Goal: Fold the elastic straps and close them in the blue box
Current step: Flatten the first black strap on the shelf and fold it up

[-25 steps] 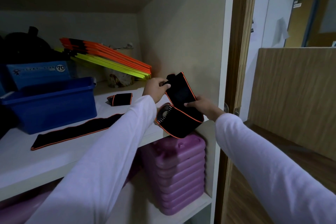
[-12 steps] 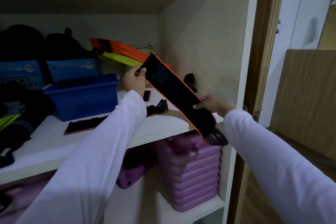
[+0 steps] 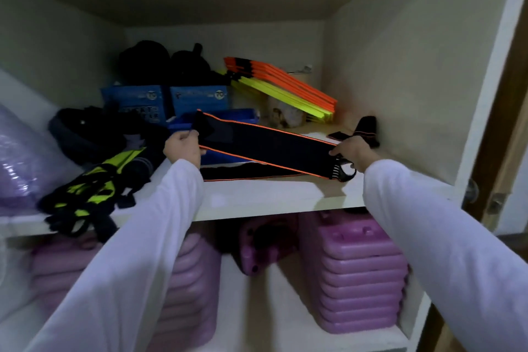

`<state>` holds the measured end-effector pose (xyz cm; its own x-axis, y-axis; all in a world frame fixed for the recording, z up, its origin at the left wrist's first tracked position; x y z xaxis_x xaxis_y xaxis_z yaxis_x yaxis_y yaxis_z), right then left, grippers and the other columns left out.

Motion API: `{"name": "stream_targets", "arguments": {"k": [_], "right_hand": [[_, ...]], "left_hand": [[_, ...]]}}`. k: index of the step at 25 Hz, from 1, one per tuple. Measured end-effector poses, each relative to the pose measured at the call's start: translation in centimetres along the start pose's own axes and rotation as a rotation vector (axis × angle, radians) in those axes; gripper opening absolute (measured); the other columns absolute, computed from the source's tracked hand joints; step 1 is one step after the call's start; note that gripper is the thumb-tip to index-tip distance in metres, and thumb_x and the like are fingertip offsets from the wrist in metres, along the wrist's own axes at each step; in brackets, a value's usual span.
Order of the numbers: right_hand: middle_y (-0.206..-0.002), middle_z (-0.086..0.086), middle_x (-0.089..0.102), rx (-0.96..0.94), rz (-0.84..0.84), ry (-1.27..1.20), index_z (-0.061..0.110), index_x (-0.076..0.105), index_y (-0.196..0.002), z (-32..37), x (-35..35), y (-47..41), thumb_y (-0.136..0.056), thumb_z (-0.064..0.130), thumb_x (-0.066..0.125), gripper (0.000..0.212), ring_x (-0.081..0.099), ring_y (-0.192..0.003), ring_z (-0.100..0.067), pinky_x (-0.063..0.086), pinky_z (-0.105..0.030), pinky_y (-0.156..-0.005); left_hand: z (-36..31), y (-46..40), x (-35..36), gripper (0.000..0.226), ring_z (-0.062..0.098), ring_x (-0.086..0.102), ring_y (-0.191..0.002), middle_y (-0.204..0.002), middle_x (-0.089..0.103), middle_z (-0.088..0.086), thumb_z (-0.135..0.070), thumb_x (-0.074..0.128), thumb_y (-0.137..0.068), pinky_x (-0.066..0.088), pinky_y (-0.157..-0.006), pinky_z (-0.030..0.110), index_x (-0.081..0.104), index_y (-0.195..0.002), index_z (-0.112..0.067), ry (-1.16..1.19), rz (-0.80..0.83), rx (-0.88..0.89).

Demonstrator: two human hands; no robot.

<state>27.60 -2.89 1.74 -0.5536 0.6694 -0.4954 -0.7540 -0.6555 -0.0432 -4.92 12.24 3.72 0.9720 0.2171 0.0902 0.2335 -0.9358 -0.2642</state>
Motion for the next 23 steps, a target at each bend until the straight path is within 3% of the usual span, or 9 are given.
{"name": "stream_targets", "arguments": {"k": [2,3,5,9,12,17,20,23], "right_hand": [[-0.105,-0.017,0.065,0.024,-0.014,0.02,-0.004,0.061,-0.108,0.5,1.2,0.1,-0.081,0.007,0.069,0.031,0.063,-0.089,-0.029,0.05,-0.035,-0.075],[-0.111,-0.019,0.065,0.017,-0.025,0.064,-0.004,0.06,-0.113,0.7,1.7,0.2,-0.08,0.008,0.07,0.036,0.063,-0.099,-0.031,0.049,-0.035,-0.077],[-0.116,-0.021,0.064,0.0,-0.036,0.164,-0.005,0.061,-0.112,1.0,2.8,0.8,-0.08,0.008,0.07,0.036,0.061,-0.108,-0.033,0.043,-0.03,-0.072],[-0.115,-0.02,0.062,-0.061,-0.056,0.354,-0.003,0.061,-0.107,0.7,4.7,1.9,-0.082,0.004,0.062,0.026,0.06,-0.106,-0.035,0.042,-0.031,-0.072],[-0.117,-0.018,0.061,-0.091,-0.089,0.474,0.001,0.061,-0.109,0.8,5.5,2.3,-0.085,0.006,0.057,0.025,0.058,-0.108,-0.035,0.046,-0.035,-0.085],[-0.12,-0.013,0.059,-0.208,-0.168,0.81,0.008,0.059,-0.116,0.3,6.1,2.9,-0.089,0.009,0.048,0.029,0.051,-0.116,-0.032,0.032,-0.041,-0.102],[-0.128,-0.013,0.051,-0.318,-0.19,0.986,0.012,0.054,-0.123,-0.3,6.3,2.9,-0.091,0.016,0.048,0.033,0.042,-0.125,-0.031,0.025,-0.05,-0.108],[-0.131,-0.012,0.049,-0.436,-0.138,0.969,0.017,0.056,-0.124,0.0,6.2,3.1,-0.094,0.019,0.045,0.033,0.039,-0.128,-0.03,0.017,-0.055,-0.113]], "left_hand": [[1.4,0.1,-2.1,0.021,0.015,0.069,-0.066,-0.089,0.064,0.017,-0.018,0.058,-0.087,0.056,-0.071,0.025,0.07,-0.094,-0.002,-0.19,-0.003,-0.012],[2.2,0.2,-2.9,0.029,0.025,0.068,-0.09,-0.1,0.067,0.022,-0.021,0.057,-0.088,0.051,-0.085,0.029,0.07,-0.1,0.003,-0.305,0.021,-0.041],[4.1,0.4,-4.1,0.043,0.035,0.06,-0.113,-0.119,0.064,0.024,-0.028,0.054,-0.09,0.046,-0.094,0.033,0.065,-0.112,0.007,-0.477,0.111,-0.141],[6.7,0.4,-6.0,0.049,0.036,0.063,-0.106,-0.114,0.068,0.021,-0.037,0.058,-0.08,0.047,-0.095,0.037,0.065,-0.109,0.002,-0.652,0.187,-0.281],[7.1,0.7,-6.5,0.047,0.035,0.062,-0.107,-0.112,0.068,0.019,-0.036,0.06,-0.077,0.046,-0.1,0.039,0.063,-0.107,-0.001,-0.745,0.196,-0.286],[6.4,1.4,-6.4,0.05,0.031,0.049,-0.122,-0.125,0.06,0.014,-0.041,0.056,-0.083,0.033,-0.103,0.036,0.057,-0.12,-0.007,-0.959,0.208,-0.249],[6.0,1.8,-6.1,0.051,0.031,0.043,-0.128,-0.134,0.052,0.013,-0.041,0.054,-0.086,0.03,-0.105,0.036,0.053,-0.127,-0.01,-1.111,0.182,-0.157],[5.5,2.2,-4.9,0.036,0.032,0.039,-0.129,-0.135,0.047,0.012,-0.03,0.05,-0.091,0.029,-0.105,0.039,0.058,-0.124,-0.019,-1.161,0.17,0.049]]}}
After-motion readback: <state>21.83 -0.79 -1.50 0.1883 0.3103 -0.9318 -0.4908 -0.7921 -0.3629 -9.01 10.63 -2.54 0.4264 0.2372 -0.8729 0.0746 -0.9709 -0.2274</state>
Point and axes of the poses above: each hand's wrist, its own y-axis away from the middle knuckle, its own x-axis out of the palm, z = x × y, the point moved 4 cm from there along -y, towards the middle knuckle
